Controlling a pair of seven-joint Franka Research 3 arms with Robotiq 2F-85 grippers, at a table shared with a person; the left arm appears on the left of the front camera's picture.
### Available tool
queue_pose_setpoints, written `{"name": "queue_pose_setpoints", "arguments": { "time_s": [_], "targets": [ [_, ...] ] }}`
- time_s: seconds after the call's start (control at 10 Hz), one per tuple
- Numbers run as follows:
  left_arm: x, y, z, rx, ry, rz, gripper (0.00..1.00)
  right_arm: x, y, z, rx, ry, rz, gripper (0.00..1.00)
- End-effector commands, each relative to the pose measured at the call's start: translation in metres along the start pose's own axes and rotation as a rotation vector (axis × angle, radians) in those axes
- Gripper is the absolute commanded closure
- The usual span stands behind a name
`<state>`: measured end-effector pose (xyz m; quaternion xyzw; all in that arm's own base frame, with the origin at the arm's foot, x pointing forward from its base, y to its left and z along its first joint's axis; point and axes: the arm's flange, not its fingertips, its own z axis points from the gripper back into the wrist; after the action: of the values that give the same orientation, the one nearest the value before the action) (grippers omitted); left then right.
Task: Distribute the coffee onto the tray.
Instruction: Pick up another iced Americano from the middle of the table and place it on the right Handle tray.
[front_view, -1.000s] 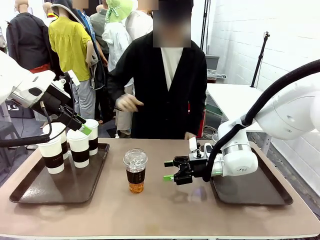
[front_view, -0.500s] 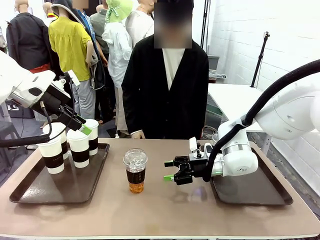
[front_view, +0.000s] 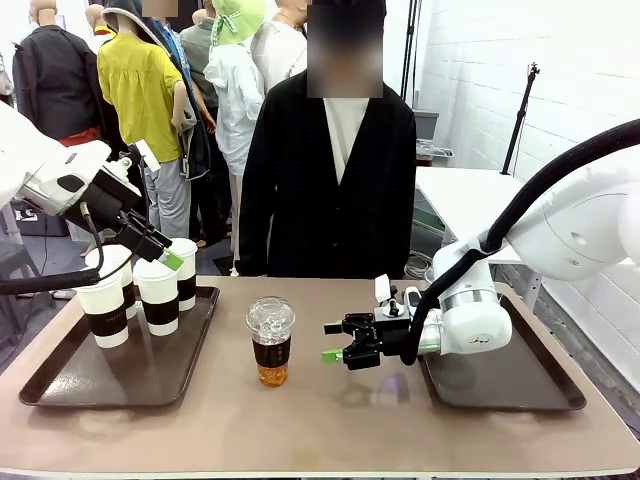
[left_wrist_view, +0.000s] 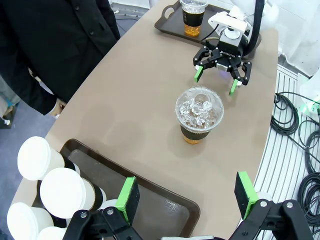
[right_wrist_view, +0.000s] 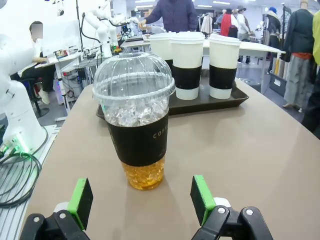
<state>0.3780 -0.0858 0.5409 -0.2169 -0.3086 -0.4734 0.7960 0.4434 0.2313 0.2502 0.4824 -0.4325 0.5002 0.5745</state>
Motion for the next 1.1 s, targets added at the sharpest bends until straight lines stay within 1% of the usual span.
{"name": "queue_pose_setpoints", "arguments": {
  "time_s": [0.0,0.4,0.6,1.0],
  "targets": [
    [-0.001,0.002,0.000,-0.017,-0.019,-0.012,0.00,0.001,-0.001,-0.019,-0.006,-0.015,-0.021,0.00],
    [-0.001,0.002,0.000,-0.017,-0.019,-0.012,0.00,-0.001,-0.001,-0.040,-0.006,-0.044,-0.016,0.00],
    [-0.001,0.002,0.000,-0.017,-0.019,-0.012,0.00,-0.004,-0.001,-0.049,-0.023,-0.050,-0.008,0.00],
    [-0.001,0.002,0.000,-0.017,-0.019,-0.012,0.00,-0.010,-0.001,-0.067,-0.013,-0.048,-0.009,0.00]
  ]
}}
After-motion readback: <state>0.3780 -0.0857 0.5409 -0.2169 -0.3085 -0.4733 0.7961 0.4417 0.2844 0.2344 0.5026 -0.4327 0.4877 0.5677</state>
